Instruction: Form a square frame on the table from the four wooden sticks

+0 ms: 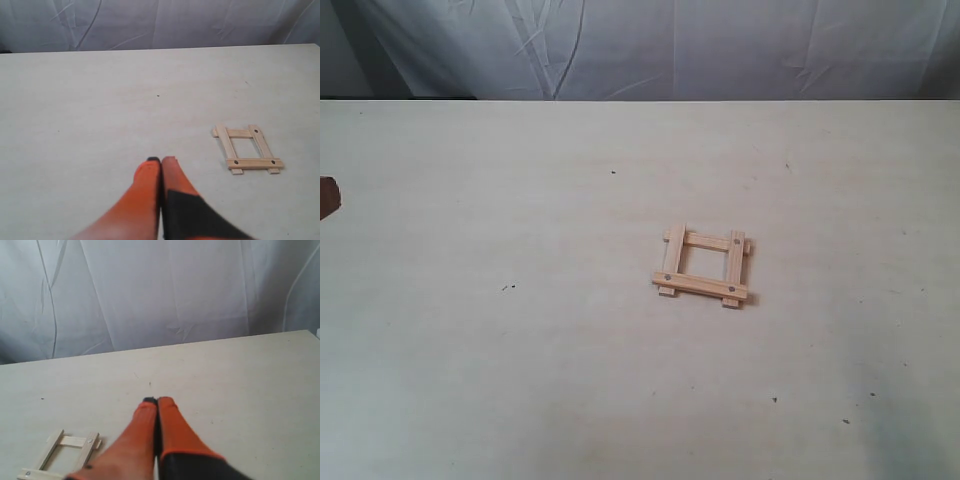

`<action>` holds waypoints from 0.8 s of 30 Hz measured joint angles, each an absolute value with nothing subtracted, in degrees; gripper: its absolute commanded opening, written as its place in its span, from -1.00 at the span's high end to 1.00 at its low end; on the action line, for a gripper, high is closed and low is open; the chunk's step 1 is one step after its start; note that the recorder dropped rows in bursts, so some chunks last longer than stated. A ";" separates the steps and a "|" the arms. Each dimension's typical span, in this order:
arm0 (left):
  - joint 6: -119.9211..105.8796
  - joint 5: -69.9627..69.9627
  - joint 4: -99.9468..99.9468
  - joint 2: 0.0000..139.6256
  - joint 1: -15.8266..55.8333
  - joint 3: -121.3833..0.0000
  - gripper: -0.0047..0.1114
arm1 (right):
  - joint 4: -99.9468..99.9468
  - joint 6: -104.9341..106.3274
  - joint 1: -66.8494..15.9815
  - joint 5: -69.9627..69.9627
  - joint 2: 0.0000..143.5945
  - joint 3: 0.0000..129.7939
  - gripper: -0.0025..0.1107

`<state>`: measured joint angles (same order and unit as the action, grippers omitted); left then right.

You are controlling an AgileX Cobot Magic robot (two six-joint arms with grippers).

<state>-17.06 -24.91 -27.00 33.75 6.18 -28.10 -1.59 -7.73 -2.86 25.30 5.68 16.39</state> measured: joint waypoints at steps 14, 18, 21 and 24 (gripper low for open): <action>-17.06 -24.91 -27.00 33.75 6.18 -28.10 0.92 | -0.53 -5.34 -2.63 22.93 0.44 9.16 0.97; -17.06 -24.91 -27.00 33.75 6.18 -28.10 0.92 | -0.53 -2.34 -2.63 22.93 0.34 6.93 0.97; -17.06 -24.91 -27.00 33.75 6.18 -28.10 0.92 | -0.53 -1.22 -2.63 22.93 0.34 5.74 0.97; -17.06 -24.91 -27.00 33.75 6.18 -28.10 0.92 | 0.00 -0.82 -2.63 22.93 0.34 4.04 0.97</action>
<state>-17.06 -24.91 -27.00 33.75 6.18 -28.10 0.00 -0.82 -2.63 22.93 0.34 4.04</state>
